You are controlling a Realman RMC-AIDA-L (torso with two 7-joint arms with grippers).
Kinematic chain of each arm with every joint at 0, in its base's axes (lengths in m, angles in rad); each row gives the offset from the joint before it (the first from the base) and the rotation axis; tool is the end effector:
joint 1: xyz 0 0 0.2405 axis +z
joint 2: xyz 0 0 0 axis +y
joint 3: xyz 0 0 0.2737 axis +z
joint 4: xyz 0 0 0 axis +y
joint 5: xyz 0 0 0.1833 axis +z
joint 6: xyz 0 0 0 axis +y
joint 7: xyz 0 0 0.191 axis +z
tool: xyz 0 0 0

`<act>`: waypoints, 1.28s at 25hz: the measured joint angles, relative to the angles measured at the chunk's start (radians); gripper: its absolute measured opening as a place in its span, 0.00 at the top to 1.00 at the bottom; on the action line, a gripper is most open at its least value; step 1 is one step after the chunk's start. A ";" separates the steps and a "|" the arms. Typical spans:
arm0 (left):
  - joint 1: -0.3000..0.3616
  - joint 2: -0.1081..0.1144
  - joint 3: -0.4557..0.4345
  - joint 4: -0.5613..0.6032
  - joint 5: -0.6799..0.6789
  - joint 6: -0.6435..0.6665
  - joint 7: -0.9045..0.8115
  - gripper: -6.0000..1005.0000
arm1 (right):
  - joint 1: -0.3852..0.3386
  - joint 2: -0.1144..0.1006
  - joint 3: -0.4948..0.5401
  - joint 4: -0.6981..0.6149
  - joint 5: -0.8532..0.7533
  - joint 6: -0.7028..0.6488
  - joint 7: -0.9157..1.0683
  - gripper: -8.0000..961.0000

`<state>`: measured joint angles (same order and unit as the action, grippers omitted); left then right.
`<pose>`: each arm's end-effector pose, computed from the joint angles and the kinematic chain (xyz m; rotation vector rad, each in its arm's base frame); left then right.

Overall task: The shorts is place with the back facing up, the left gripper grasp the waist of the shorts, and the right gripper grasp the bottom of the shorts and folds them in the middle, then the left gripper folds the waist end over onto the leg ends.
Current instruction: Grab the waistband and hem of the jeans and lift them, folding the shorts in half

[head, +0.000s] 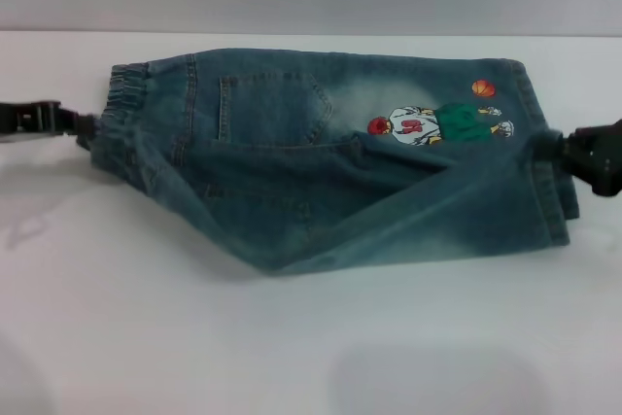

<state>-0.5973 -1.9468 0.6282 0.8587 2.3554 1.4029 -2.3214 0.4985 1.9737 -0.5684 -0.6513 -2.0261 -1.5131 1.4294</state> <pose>-0.3053 0.3920 0.0357 -2.1714 -1.5156 -0.3193 0.2880 0.3524 0.0075 -2.5315 0.7323 0.6069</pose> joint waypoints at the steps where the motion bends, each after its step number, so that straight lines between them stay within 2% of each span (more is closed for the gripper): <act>1: 0.012 0.002 -0.001 0.000 -0.049 -0.011 0.003 0.97 | -0.002 0.002 0.004 0.001 0.026 0.026 -0.005 0.99; 8: 0.023 -0.004 -0.002 -0.008 -0.125 -0.063 0.012 0.97 | 0.012 0.009 0.018 0.001 0.076 0.092 -0.024 0.99; 21: -0.008 -0.058 0.000 -0.011 -0.142 -0.216 0.010 0.97 | 0.089 0.015 0.032 0.005 0.124 0.290 -0.021 0.99; 23: -0.008 -0.058 0.000 -0.011 -0.142 -0.216 0.010 0.97 | 0.093 0.015 0.033 0.006 0.129 0.322 -0.021 0.99; 24: -0.013 -0.073 0.000 -0.012 -0.143 -0.248 0.005 0.97 | 0.095 0.015 0.033 0.007 0.129 0.335 -0.020 0.99; 25: -0.015 -0.079 0.001 -0.012 -0.143 -0.261 0.005 0.97 | 0.097 0.015 0.033 0.010 0.129 0.350 -0.019 0.99; 28: -0.020 -0.093 0.007 -0.019 -0.143 -0.296 0.003 0.97 | 0.107 0.008 0.027 0.036 0.130 0.390 -0.018 0.99; 32: -0.024 -0.101 0.011 -0.033 -0.144 -0.321 0.004 0.97 | 0.125 -0.003 0.023 0.083 0.125 0.440 -0.018 0.99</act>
<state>-0.6216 -2.0474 0.6387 0.8255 2.2118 1.0820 -2.3176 0.6239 1.9707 -0.5451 -0.5686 -1.9008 -1.0730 1.4110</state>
